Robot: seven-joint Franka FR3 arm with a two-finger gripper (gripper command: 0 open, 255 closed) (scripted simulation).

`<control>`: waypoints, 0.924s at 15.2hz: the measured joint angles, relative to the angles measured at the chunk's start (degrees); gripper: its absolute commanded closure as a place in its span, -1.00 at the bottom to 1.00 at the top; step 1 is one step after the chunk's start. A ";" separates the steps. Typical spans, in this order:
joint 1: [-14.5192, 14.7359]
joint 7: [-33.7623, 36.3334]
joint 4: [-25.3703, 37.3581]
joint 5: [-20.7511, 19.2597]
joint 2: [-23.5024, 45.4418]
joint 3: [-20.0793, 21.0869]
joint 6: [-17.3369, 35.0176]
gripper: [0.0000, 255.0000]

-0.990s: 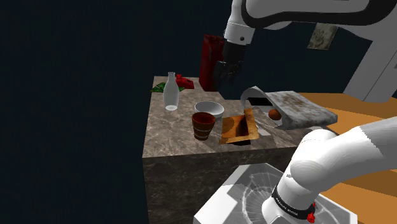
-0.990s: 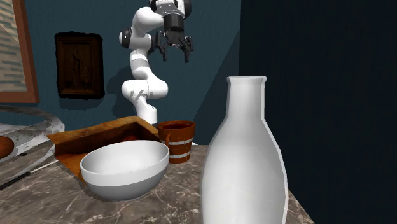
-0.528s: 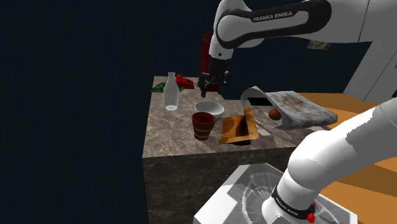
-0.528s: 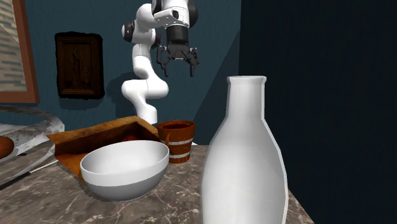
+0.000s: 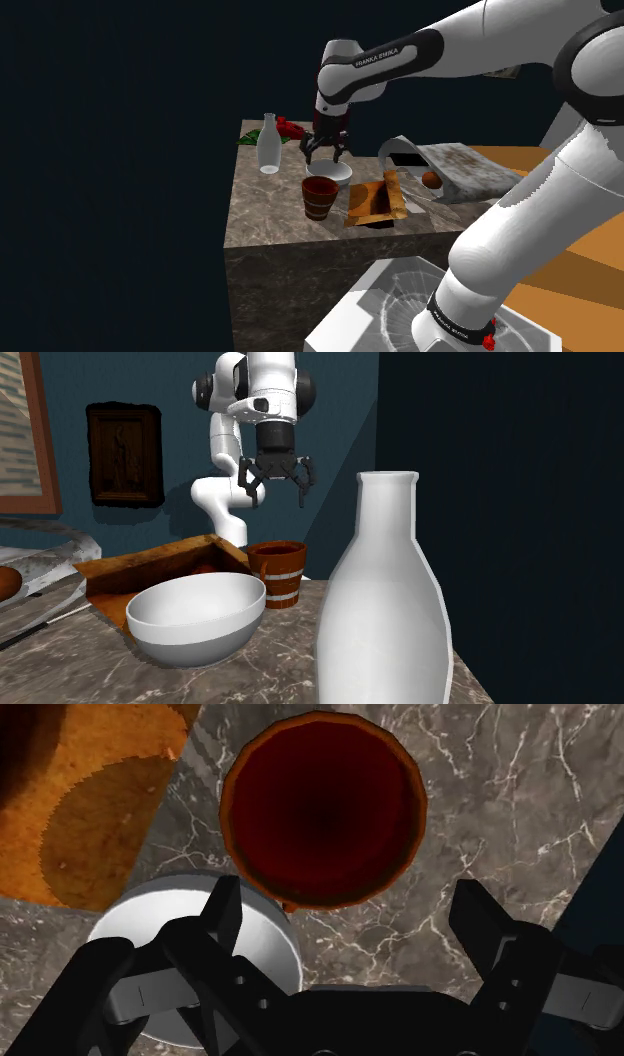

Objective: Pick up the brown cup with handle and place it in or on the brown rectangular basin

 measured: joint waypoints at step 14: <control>-3.46 10.48 3.72 -0.85 16.94 -1.86 11.21 -1.00</control>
